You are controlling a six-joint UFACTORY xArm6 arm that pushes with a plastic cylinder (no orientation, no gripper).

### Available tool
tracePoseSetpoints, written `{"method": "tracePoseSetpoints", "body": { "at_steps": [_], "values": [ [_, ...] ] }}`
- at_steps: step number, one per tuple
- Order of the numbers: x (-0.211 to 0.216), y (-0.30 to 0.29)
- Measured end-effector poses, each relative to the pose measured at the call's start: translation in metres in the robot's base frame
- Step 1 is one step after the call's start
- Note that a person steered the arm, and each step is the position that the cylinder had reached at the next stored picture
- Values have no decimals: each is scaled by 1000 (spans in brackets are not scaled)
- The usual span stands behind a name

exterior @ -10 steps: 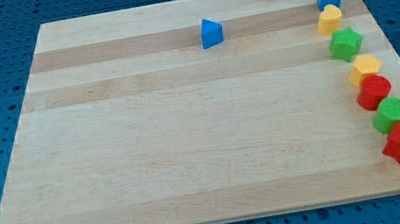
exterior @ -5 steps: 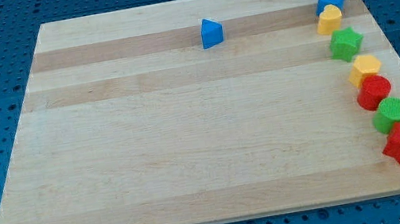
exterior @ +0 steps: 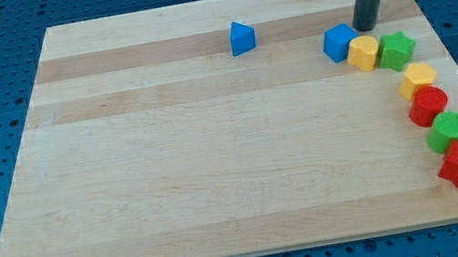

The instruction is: Place the blue blocks diagonal to each other

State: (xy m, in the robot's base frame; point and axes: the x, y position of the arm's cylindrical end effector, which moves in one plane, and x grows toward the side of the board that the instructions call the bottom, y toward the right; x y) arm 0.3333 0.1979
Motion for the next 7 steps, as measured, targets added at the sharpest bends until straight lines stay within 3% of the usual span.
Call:
{"method": "tracePoseSetpoints", "body": {
  "at_steps": [2,3,5,7],
  "values": [
    [53,-143],
    [57,-165],
    [85,-132],
    [93,-177]
  ]
}}
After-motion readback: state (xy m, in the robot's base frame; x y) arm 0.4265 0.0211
